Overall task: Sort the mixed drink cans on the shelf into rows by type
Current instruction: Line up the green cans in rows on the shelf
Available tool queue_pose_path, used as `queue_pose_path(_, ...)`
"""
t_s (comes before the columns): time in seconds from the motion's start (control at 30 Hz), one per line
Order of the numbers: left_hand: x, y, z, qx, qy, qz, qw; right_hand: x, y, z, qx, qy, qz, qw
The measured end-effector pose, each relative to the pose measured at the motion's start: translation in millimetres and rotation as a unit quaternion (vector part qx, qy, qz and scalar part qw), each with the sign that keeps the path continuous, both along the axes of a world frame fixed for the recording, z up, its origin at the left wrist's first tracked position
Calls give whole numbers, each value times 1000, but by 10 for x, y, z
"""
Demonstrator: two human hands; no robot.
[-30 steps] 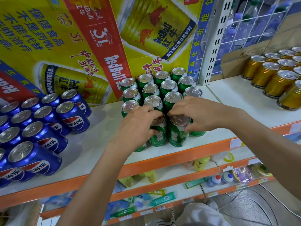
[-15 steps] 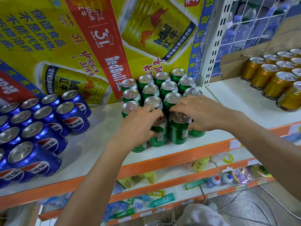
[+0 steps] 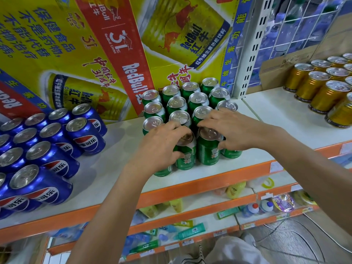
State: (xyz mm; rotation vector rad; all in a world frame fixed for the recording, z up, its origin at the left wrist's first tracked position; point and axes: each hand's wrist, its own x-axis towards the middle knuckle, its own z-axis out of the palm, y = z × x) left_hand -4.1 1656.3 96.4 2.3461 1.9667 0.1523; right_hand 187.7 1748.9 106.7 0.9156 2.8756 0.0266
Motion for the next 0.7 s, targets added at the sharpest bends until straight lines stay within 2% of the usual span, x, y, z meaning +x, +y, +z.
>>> queue_pose_path(0.1,8,-2,1,-1,2,0,1000,56,12,-4,-28,32,15,999)
queue_pose_path(0.2,27,-4,19,-4,13,2,1000,176,64,51,-90,119,-4,989)
queue_pose_path(0.27,57,2,44,12,10,4,1000,280,143,76,-73,150,-31,985)
queue_pose_path(0.37,169,62,84,57,-28,-10,998,409,199,80,-27,116,-88,989)
queue_pose_path(0.53,405,249,84,39,-35,-31,998,519,189,62,-25,93,-134,986)
queue_pose_path(0.7,476,364,74,-10,-26,-41,999,605,222,-11,-112,43,-163,979)
